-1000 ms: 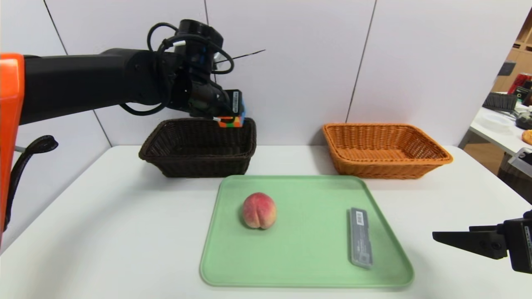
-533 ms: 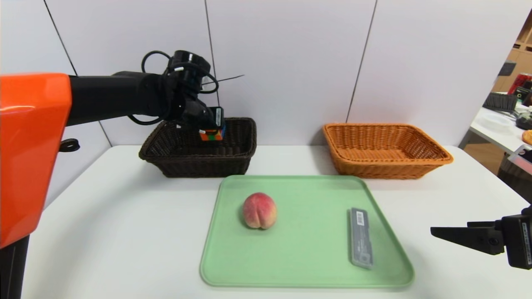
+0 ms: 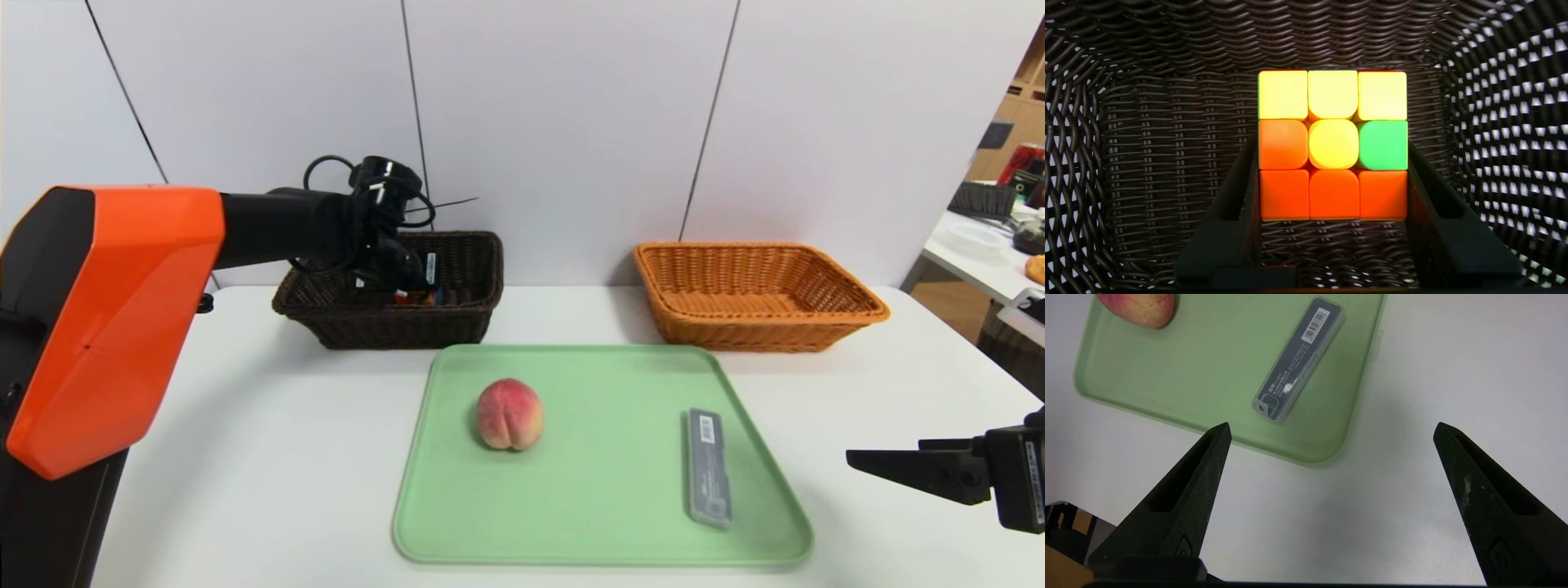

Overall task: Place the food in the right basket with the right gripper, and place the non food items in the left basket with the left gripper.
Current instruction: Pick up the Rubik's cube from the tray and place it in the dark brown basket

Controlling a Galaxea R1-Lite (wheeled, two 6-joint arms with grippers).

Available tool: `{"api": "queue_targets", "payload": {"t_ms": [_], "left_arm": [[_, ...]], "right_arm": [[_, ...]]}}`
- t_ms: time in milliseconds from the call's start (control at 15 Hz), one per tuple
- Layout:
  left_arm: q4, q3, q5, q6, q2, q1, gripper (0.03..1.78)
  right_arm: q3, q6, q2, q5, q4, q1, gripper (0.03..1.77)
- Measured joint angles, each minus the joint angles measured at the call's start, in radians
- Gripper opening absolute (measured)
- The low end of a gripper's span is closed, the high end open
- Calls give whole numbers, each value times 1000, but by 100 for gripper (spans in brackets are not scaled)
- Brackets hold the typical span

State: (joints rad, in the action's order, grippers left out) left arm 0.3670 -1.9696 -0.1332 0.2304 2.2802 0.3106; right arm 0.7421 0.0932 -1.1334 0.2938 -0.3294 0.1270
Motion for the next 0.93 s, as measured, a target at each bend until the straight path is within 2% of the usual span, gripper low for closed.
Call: {"api": "queue_targets", "payload": {"t_ms": [867,933], "left_arm": [[0,-2,3,-5,2,-4,95],[-2,-2,3,-5,1,-3,100]], "right_arm": [[-7,0,3,0,1,0,171],[-7,0,3,-1,1,0,171]]}}
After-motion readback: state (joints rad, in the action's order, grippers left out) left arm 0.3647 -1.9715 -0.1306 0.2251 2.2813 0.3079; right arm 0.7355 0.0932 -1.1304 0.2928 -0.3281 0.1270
